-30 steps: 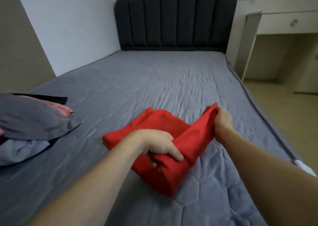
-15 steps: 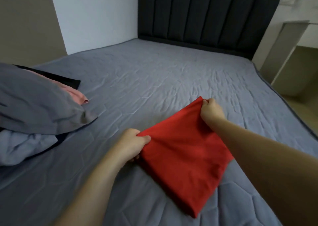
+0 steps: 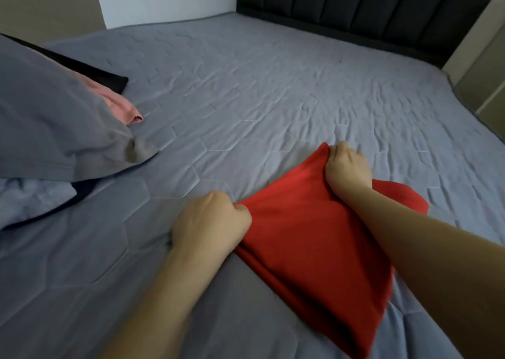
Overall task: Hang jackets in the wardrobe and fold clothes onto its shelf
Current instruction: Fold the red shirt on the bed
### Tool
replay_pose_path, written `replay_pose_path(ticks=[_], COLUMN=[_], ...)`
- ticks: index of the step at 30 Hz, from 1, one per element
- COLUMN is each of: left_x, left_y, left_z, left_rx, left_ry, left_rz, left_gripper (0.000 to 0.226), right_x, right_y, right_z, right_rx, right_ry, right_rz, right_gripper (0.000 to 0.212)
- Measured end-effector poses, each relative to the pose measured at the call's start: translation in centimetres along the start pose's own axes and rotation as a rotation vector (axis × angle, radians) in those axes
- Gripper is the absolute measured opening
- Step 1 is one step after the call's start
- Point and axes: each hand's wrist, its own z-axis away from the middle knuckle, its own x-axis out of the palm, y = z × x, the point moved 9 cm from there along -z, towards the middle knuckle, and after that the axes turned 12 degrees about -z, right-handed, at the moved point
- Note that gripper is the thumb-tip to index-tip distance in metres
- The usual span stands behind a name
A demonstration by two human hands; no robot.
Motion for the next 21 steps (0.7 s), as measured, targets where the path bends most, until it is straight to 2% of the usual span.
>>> replay_pose_path(ticks=[2, 4, 6, 7, 8, 9, 11, 13, 16, 19, 21], left_x=[-1.9, -4.1, -5.1, -4.7, -3.5, -1.5, 3.1, 5.9, 7.2, 7.5, 7.5], left_y=[0.9, 3.4, 6.5, 8.1, 9.5, 10.6, 10.9, 9.9, 8.9, 8.8, 8.5], left_z=[0.7, 2.2, 4.5, 5.6, 6.5, 7.2, 8.0, 8.4, 8.7, 9.4, 9.7], left_rx=[0.058, 0.194, 0.392, 0.49, 0.57, 0.623, 0.654, 0.648, 0.581, 0.524, 0.498], left_ry=[0.122, 0.332, 0.462, 0.442, 0.347, 0.192, -0.128, -0.298, -0.441, -0.56, -0.62], left_rz=[-0.125, -0.18, -0.016, 0.057, 0.088, 0.06, -0.124, -0.318, -0.475, -0.545, -0.577], left_gripper=[0.013, 0.017, 0.016, 0.019, 0.031, 0.053, 0.104, 0.135, 0.15, 0.154, 0.155], right_x=[0.6, 1.5, 3.0, 3.2, 3.0, 2.8, 2.4, 2.2, 2.3, 2.0, 1.4], right_y=[0.3, 0.8, 0.9, 0.6, 0.6, 0.9, 1.9, 2.6, 3.0, 1.7, 1.1], right_z=[0.0, -0.3, -0.5, -0.7, -0.9, -1.0, -0.5, 0.1, 0.1, 0.1, 1.0], right_rx=[0.036, 0.108, 0.144, 0.142, 0.178, 0.25, 0.368, 0.397, 0.277, 0.03, -0.062], right_ry=[-0.022, -0.153, -0.404, -0.505, -0.583, -0.65, -0.758, -0.828, -0.734, -0.413, -0.244], right_rz=[-0.021, 0.056, 0.079, 0.062, 0.009, -0.067, -0.151, -0.149, -0.06, 0.097, 0.092], right_gripper=[0.032, 0.043, 0.049, 0.049, 0.051, 0.056, 0.061, 0.062, 0.064, 0.059, 0.057])
